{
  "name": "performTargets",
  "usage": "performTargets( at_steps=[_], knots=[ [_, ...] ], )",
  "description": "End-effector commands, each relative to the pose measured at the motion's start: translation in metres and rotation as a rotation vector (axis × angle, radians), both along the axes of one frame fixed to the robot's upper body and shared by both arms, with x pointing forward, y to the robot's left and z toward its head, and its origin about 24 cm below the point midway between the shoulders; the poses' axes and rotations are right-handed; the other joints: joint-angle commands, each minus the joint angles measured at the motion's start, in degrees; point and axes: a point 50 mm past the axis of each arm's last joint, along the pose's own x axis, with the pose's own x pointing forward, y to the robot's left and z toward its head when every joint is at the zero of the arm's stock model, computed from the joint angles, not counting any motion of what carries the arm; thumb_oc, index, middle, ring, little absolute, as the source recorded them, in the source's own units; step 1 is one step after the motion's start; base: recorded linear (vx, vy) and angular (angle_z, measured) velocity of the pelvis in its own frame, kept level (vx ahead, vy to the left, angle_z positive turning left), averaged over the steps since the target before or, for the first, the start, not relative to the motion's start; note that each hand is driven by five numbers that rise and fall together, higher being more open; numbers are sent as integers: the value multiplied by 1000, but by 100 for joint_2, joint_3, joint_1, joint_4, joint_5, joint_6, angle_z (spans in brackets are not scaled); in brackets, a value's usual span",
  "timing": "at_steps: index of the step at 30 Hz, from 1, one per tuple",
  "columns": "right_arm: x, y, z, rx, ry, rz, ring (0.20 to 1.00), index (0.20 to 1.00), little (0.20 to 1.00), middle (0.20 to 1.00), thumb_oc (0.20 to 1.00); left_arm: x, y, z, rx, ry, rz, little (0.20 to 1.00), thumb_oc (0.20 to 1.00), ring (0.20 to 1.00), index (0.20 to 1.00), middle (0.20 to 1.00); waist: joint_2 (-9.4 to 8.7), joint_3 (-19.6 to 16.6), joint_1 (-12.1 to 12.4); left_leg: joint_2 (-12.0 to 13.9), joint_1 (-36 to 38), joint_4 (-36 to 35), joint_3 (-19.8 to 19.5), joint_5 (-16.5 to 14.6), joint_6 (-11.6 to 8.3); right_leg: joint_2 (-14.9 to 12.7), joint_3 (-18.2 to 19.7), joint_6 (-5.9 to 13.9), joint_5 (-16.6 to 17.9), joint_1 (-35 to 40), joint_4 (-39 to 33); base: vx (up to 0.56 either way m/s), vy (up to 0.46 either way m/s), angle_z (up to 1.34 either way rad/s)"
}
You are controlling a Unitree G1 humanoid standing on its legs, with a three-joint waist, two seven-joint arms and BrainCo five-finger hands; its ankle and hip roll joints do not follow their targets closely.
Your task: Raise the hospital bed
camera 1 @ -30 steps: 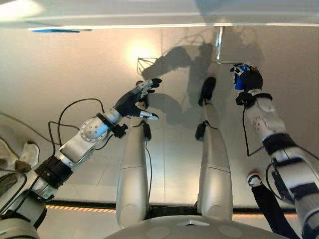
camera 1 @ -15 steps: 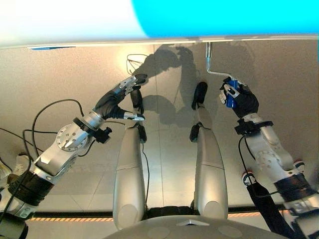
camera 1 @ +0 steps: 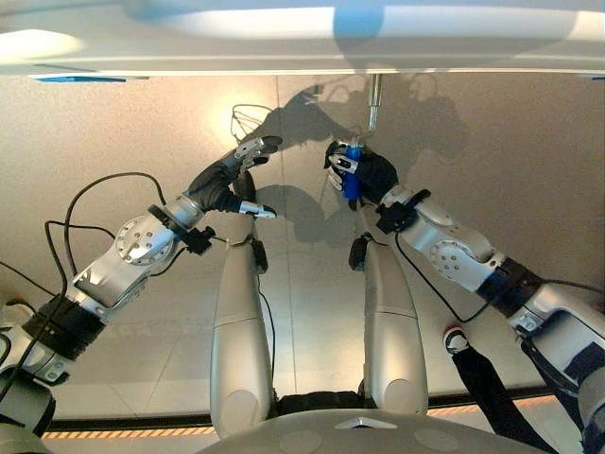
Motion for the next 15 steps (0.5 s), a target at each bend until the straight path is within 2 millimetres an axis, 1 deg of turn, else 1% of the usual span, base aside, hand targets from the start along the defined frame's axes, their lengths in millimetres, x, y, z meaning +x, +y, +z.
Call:
performTargets(
  at_steps=[1, 3, 4, 5, 6, 7, 8, 9, 10, 11, 12, 13, 14, 15],
  knots=[
    [-2, 71, 48, 1, -261, 160, 200, 200, 200, 200, 200, -15, -32, 0, -100, -19, -139, 1000, 1000, 1000, 1000, 1000, 403, -127, 459, -188, 59, -146, -272, 60, 12, -109, -199, 407, -661, 265, 542, -2, 6, 6],
    [2, 74, 52, -23, -284, 142, 200, 200, 200, 200, 200, -14, -33, 2, -104, -31, -143, 1000, 1000, 1000, 1000, 1000, 418, -127, 492, -193, 41, -136, -284, 58, 11, -111, -210, 405, -659, 266, 531, -5, 16, 6],
    [14, 69, 46, -57, -261, 63, 200, 200, 200, 200, 200, -15, -36, 2, -116, -27, -152, 1000, 1000, 1000, 1000, 1000, 447, -127, 509, -212, -4, -102, -290, 56, 16, -115, -215, 401, -655, 246, 536, -9, 47, 6],
    [35, 60, 35, -98, -190, -67, 200, 200, 200, 200, 200, -17, -42, 2, -146, -13, -181, 1000, 1000, 1000, 1000, 1000, 534, -127, 584, -227, -36, -98, -300, 52, 21, -126, -217, 397, -647, 226, 526, -6, 39, 5],
    [35, 60, 35, -97, -191, -67, 200, 200, 200, 200, 200, -17, -42, 2, -145, -14, -181, 1000, 1000, 1000, 1000, 1000, 531, -127, 586, -226, -40, -97, -302, 51, 20, -124, -219, 397, -646, 224, 524, -4, 45, 7],
    [44, 54, 30, -134, -166, -132, 200, 200, 200, 200, 200, -18, -44, 1, -147, -4, -193, 1000, 1000, 1000, 1000, 1000, 556, -127, 603, -225, -64, -82, -295, 48, 18, -120, -213, 394, -642, 203, 517, -3, 30, 7],
    [54, 43, 23, -149, -120, -216, 200, 200, 200, 200, 200, -18, -47, -1, -148, 7, -205, 1000, 1000, 1000, 1000, 1000, 575, -127, 620, -229, -73, -72, -288, 38, 15, -116, -199, 392, -635, 201, 494, -65, 49, 6],
    [64, 32, 27, -199, -124, -290, 200, 200, 200, 200, 200, -16, -50, 4, -141, -7, -215, 1000, 1000, 1000, 1000, 1000, 586, -127, 614, -243, -291, -110, -260, 245, 52, -127, -230, 343, -442, 4, 421, -13, 41, 5],
    [75, 1, 2, -274, -4, -432, 200, 200, 200, 200, 200, -17, -57, -5, -141, 39, -245, 1000, 1000, 1000, 1000, 1000, 616, -127, 617, -246, -129, -46, -280, 39, 17, -121, -186, 386, -628, 150, 504, -65, 32, 7],
    [77, 1, 10, -270, -23, -434, 200, 200, 200, 200, 200, -15, -57, 0, -138, 21, -246, 1000, 1000, 1000, 1000, 1000, 614, -127, 614, -255, -326, -81, -259, 231, 55, -129, -227, 339, -452, -20, 437, -3, 18, 9],
    [80, -14, 3, -304, 15, -493, 200, 200, 200, 200, 200, -16, -61, 0, -145, 28, -266, 1000, 1000, 1000, 1000, 1000, 646, -127, 615, -264, -343, -65, -260, 224, 55, -135, -222, 337, -462, -40, 455, -58, 24, 9],
    [86, -50, 2, -338, 67, -631, 200, 200, 200, 200, 200, -17, -69, 1, -154, 35, -305, 1000, 1000, 1000, 1000, 1000, 723, -127, 640, -277, -362, -60, -266, 218, 57, -137, -193, 339, -476, -74, 470, -4, 24, 8],
    [86, -72, -3, -373, 101, -700, 200, 200, 200, 200, 200, -17, -73, 2, -157, 39, -325, 1000, 1000, 1000, 1000, 1000, 770, -127, 656, -282, -363, -63, -273, 215, 58, -142, -199, 345, -482, -82, 480, -5, 19, 6],
    [86, -73, -3, -372, 101, -702, 200, 200, 200, 200, 200, -17, -73, 2, -157, 38, -327, 1000, 1000, 1000, 1000, 1000, 777, -127, 666, -280, -366, -61, -277, 213, 58, -140, -203, 344, -482, -82, 480, -2, 17, 5]
  ],
)
